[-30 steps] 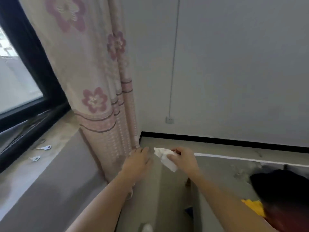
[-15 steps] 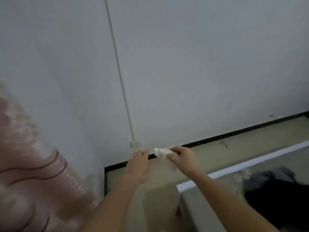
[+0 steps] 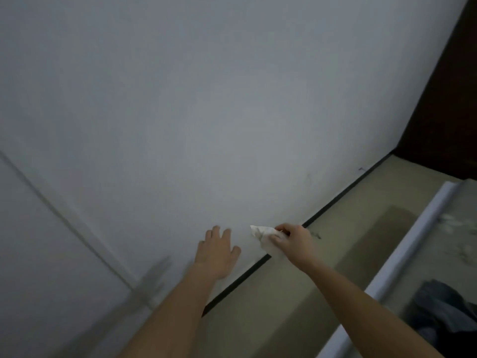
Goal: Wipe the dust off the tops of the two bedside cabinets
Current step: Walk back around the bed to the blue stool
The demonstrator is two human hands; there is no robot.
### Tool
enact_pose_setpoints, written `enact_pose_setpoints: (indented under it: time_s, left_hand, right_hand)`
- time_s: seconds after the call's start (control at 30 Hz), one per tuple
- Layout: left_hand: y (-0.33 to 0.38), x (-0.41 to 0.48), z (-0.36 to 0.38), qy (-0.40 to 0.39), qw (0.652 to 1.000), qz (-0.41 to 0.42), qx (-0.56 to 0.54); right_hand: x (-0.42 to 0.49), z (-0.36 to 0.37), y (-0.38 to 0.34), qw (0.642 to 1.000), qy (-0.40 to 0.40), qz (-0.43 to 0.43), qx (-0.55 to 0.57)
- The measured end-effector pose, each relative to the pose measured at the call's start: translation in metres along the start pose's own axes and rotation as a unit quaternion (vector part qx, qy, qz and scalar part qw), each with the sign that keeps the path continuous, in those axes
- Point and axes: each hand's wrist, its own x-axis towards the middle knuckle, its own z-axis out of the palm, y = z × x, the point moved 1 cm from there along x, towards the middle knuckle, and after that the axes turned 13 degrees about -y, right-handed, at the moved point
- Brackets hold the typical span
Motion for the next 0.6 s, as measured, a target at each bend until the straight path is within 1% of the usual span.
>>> enact_pose_setpoints:
  time_s: [0.17,0.37,0.5,0.6]
  left_hand:
    - [0.045,0.101,-0.041,-0.018,0.995,0.078,0.052]
    - [0.113,0.227,-0.074,-0.046,0.980,0.167,0.103]
    - [0.157,0.323,-0.105,-0.046,0.962,0.226,0.150]
    - [0.199,0.390,-0.132,-0.051,0.943,0.276,0.180]
  right_hand:
    - [0.064,-0.050,0.033,0.996,0.063,0.068,0.013]
    - [0.131,-0.098,0.088,0.983,0.120,0.133,0.031]
    - [0.195,-0.147,0.120,0.969,0.178,0.168,0.030]
    - [0.240,-0.188,0.143,0.949,0.232,0.209,0.044]
